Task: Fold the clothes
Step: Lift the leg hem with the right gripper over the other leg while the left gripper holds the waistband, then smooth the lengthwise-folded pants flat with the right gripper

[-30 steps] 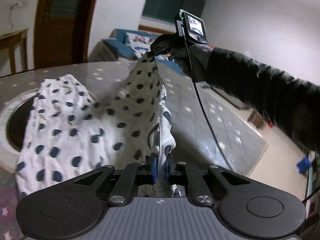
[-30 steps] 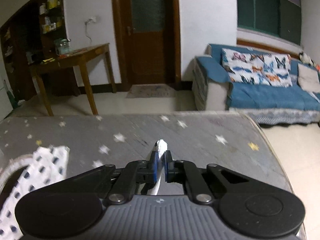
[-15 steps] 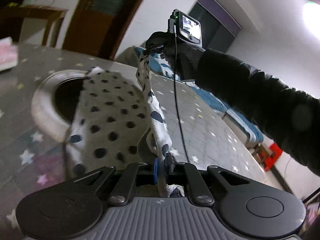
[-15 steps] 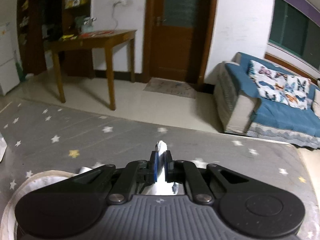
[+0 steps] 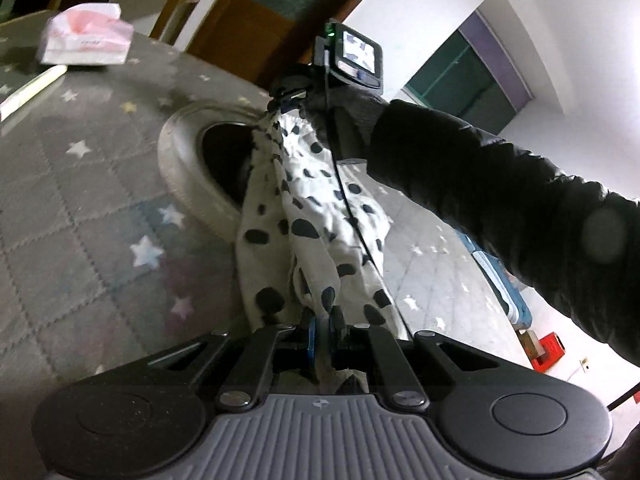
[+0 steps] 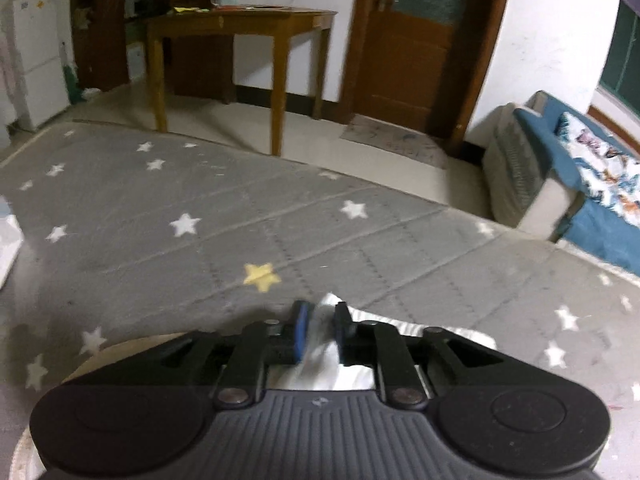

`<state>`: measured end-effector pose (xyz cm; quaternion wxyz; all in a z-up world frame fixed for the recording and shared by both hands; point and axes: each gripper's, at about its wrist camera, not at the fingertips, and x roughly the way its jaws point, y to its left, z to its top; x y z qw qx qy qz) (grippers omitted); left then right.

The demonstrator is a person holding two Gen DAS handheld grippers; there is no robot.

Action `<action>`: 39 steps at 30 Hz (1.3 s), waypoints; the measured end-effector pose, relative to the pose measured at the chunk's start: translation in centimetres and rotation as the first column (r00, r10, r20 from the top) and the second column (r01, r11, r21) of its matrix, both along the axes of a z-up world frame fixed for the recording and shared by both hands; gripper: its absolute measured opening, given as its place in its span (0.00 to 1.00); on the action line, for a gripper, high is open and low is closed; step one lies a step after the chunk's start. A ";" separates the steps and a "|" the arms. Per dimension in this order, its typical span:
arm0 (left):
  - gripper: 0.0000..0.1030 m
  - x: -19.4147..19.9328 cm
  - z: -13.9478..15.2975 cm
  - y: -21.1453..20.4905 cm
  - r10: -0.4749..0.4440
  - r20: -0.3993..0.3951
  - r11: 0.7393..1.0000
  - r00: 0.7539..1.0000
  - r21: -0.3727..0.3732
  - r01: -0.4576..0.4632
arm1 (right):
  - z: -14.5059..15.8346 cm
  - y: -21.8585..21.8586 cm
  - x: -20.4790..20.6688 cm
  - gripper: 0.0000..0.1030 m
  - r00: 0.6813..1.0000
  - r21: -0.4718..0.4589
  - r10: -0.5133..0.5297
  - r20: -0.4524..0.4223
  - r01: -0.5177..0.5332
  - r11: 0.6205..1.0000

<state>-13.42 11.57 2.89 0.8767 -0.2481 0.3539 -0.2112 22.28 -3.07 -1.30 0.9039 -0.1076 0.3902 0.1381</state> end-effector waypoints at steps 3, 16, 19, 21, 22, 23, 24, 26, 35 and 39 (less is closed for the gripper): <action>0.07 -0.1 -0.1 -0.1 -0.004 -0.004 1.000 1.000 0.012 0.004 | 1.0 -1.0 -0.5 0.19 1.000 0.021 0.021 -0.002 -0.021 1.000; 0.33 -0.7 0.8 -1.4 0.058 0.003 0.980 0.998 0.193 -0.058 | 3.1 -5.2 -11.1 0.32 0.942 -0.023 0.331 -0.050 -0.333 0.943; 0.40 -0.7 1.4 -1.8 0.082 0.015 0.968 0.997 0.238 -0.083 | 2.6 -6.9 -14.9 0.32 0.911 0.007 0.404 -0.078 -0.405 0.914; 0.43 -0.4 1.8 -2.2 0.095 0.023 0.958 0.995 0.269 -0.098 | 2.5 -8.0 -17.8 0.32 0.885 0.026 0.459 -0.079 -0.458 0.888; 0.44 -0.2 1.9 -2.4 0.101 0.025 0.953 0.995 0.283 -0.104 | 2.4 -8.6 -19.2 0.32 0.871 0.034 0.485 -0.077 -0.484 0.874; 0.44 0.1 1.9 -2.7 0.105 0.025 0.949 0.994 0.298 -0.108 | 2.3 -9.1 -20.2 0.33 0.862 0.034 0.502 -0.072 -0.501 0.865; 0.44 0.4 1.9 -2.9 0.108 0.024 0.944 0.994 0.312 -0.110 | 2.2 -9.4 -21.0 0.33 0.855 0.031 0.514 -0.065 -0.513 0.858; 0.44 1.1 1.9 -3.5 0.110 0.020 0.936 0.994 0.334 -0.110 | 2.0 -10.0 -22.6 0.33 0.841 0.024 0.538 -0.051 -0.538 0.843; 0.42 3.2 2.0 -6.4 0.059 0.028 0.892 0.998 0.447 -0.065 | 1.0 -12.9 -29.7 0.35 0.768 -0.013 0.640 0.009 -0.640 0.768; 0.40 3.4 1.8 -7.5 0.030 0.010 0.843 1.000 0.537 -0.030 | 0.7 -14.0 -32.5 0.35 0.736 -0.027 0.676 0.030 -0.675 0.737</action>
